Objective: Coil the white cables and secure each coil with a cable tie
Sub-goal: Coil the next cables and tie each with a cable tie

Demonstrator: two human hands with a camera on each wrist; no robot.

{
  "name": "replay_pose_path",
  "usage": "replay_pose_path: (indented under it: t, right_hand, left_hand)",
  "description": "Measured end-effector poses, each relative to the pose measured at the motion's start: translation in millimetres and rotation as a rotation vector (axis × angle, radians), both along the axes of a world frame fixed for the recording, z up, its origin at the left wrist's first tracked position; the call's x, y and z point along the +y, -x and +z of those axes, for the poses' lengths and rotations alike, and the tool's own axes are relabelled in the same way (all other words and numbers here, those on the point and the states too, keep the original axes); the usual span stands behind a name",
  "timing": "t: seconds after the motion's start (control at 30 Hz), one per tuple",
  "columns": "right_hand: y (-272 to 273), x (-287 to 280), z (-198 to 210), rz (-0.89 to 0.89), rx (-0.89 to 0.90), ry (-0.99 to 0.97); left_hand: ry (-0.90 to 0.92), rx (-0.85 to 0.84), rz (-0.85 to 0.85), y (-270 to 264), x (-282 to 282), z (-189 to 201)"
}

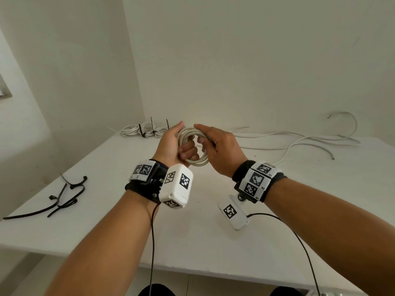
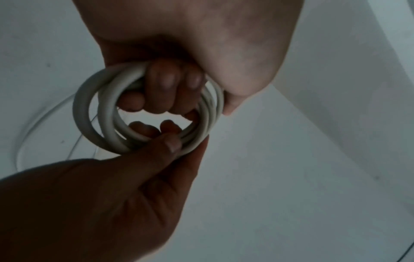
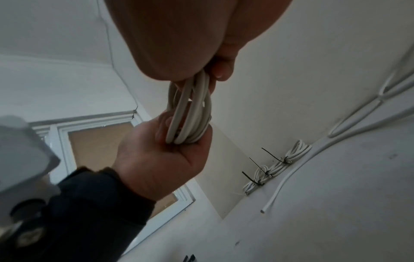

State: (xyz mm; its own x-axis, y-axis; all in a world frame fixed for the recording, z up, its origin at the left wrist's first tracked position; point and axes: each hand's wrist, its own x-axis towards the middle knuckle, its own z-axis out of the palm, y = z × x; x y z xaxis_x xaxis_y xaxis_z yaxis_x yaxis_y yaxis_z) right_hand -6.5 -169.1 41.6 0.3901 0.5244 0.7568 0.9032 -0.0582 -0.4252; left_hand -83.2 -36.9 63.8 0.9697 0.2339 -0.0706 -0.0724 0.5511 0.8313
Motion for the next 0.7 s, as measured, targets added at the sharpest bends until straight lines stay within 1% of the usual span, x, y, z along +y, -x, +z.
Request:
replay_pose_path:
  t: [0.03,0.1,0.2,0.3,0.4,0.47,0.53,0.6,0.7]
  right_hand:
    - [1.3,0.8,-0.4,0.01,-0.01,0.007]
    - [4.6,4.6,-1.1,0.023,0.025,0.005]
    - [14.3,16.9,-2.7,0.062,0.191,0.0]
    - [25.2,30.3,-4.0,0.122,0.383,-0.056]
    - [30.4,42.4,-1.4,0.125,0.503,-0.106]
    - [30.9,53.2,-0.1,0.094,0.468,-0.083]
    - [30.5,64.4,0.7,0.079,0.403,-0.042]
    - [29.6,74.2,2.7,0.098,0.386,-0.008]
    - [33.0,87.8,6.6,0.138,0.38,0.028]
  left_hand:
    - [-0.024,0.015,0.045,0.9,-0.9,-0.5]
    - [-0.057,0.012,0.181,2.2,-2.8,-2.5]
    - [-0.071,0.024,0.396,3.5,-1.3,-5.2]
    - [-0.053,0.028,0.512,7.3,0.5,-6.1]
    - [-0.079,0.043,0.58,11.8,4.2,-7.9]
    - [-0.082,0.054,0.586,14.8,10.0,-10.5]
    - [-0.04,0.041,0.551,19.5,19.7,-13.5]
    - [0.02,0.017,0.437,28.4,31.7,-13.8]
    - [0.032,-0.008,0.214,47.2,53.0,-10.7]
